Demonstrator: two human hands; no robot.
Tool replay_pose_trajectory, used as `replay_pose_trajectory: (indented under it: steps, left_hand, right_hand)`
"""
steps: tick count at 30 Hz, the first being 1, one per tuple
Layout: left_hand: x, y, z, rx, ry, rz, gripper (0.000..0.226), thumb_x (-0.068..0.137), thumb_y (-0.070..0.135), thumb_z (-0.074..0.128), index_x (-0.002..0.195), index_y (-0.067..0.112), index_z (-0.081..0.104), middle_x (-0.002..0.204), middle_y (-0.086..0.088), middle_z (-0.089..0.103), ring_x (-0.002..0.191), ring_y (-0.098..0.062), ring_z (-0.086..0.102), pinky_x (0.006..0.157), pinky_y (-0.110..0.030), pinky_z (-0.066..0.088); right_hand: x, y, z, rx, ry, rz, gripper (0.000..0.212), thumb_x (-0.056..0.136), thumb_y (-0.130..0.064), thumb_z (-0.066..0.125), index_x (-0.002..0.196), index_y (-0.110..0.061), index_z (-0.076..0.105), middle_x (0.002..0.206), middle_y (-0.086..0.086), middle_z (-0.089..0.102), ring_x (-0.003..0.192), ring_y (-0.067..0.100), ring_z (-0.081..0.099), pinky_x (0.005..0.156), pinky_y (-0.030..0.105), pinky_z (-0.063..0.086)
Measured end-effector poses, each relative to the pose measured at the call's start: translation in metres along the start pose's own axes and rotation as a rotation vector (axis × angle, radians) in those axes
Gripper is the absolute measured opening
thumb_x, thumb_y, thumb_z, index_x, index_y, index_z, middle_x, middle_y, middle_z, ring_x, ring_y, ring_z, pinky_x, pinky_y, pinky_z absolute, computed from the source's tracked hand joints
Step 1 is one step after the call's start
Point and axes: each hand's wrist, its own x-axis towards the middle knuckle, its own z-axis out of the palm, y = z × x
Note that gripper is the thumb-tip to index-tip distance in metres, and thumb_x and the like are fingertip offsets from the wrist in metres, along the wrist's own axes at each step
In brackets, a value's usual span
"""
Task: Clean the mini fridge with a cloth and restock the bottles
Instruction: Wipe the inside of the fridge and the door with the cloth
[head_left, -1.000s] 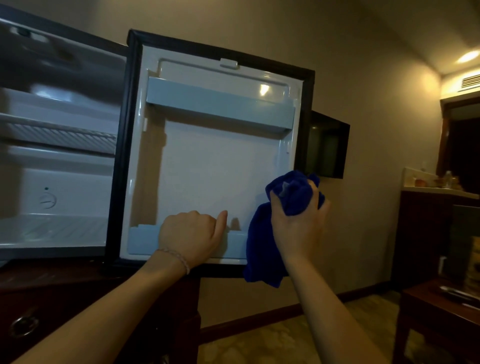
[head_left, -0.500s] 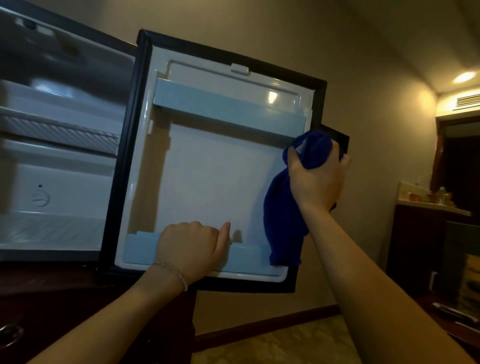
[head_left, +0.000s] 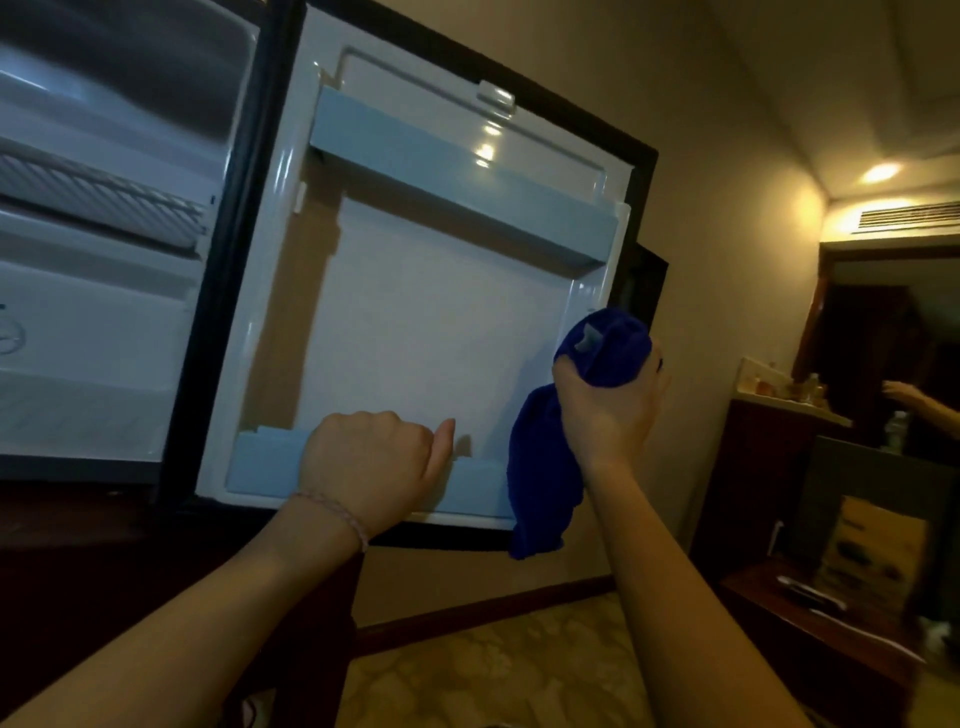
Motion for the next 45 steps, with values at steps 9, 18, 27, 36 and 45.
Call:
replay_pose_trajectory:
  steps: [9, 18, 27, 36, 45]
  left_hand:
    - [-0.002, 0.000, 0.002, 0.039, -0.030, -0.012, 0.051, 0.097, 0.050, 0.047, 0.057, 0.022, 0.061, 0.047, 0.006, 0.013, 0.039, -0.013, 0.006, 0.046, -0.022, 0.006]
    - [0.000, 0.000, 0.009, -0.011, 0.034, -0.066, 0.065, 0.093, 0.046, 0.027, 0.038, 0.021, 0.052, 0.035, 0.003, 0.037, 0.028, -0.017, 0.024, 0.049, -0.022, 0.001]
    - [-0.003, -0.003, 0.005, -0.064, 0.104, -0.024, 0.064, 0.091, 0.045, 0.029, 0.035, 0.021, 0.048, 0.034, 0.001, 0.040, 0.035, -0.017, 0.015, 0.050, -0.021, -0.001]
    - [-0.001, -0.003, 0.016, -0.101, 0.184, -0.003, 0.064, 0.090, 0.042, 0.028, 0.036, 0.020, 0.052, 0.033, -0.001, 0.039, 0.037, -0.015, 0.012, 0.052, -0.019, -0.001]
    - [-0.002, -0.002, 0.016, -0.102, 0.220, -0.011, 0.061, 0.090, 0.041, 0.030, 0.035, 0.019, 0.048, 0.033, -0.001, 0.036, 0.038, -0.013, 0.010, 0.052, -0.017, 0.001]
  right_hand:
    - [-0.042, 0.039, -0.017, 0.085, -0.054, 0.268, 0.074, 0.069, -0.026, 0.087, 0.132, -0.032, 0.049, 0.119, -0.009, 0.061, 0.104, 0.013, 0.062, 0.074, 0.029, 0.052]
    - [-0.002, -0.019, -0.008, -0.115, 0.014, 0.021, 0.053, 0.072, -0.030, 0.085, 0.111, -0.041, 0.050, 0.122, -0.007, 0.057, 0.103, 0.008, 0.057, 0.094, 0.035, 0.043]
    - [0.022, -0.047, -0.001, -0.081, 0.048, -0.082, 0.067, 0.070, -0.032, 0.084, 0.118, -0.045, 0.039, 0.130, -0.008, 0.050, 0.100, 0.004, 0.053, 0.087, 0.031, 0.045]
    - [-0.027, 0.006, -0.010, -0.039, 0.007, 0.186, 0.071, 0.069, -0.018, 0.083, 0.130, -0.030, 0.048, 0.124, -0.008, 0.056, 0.113, 0.014, 0.055, 0.100, 0.042, 0.045]
    - [-0.048, 0.010, -0.018, -0.113, 0.002, 0.145, 0.063, 0.067, -0.012, 0.085, 0.118, -0.029, 0.052, 0.112, -0.010, 0.057, 0.097, 0.007, 0.057, 0.090, 0.031, 0.050]
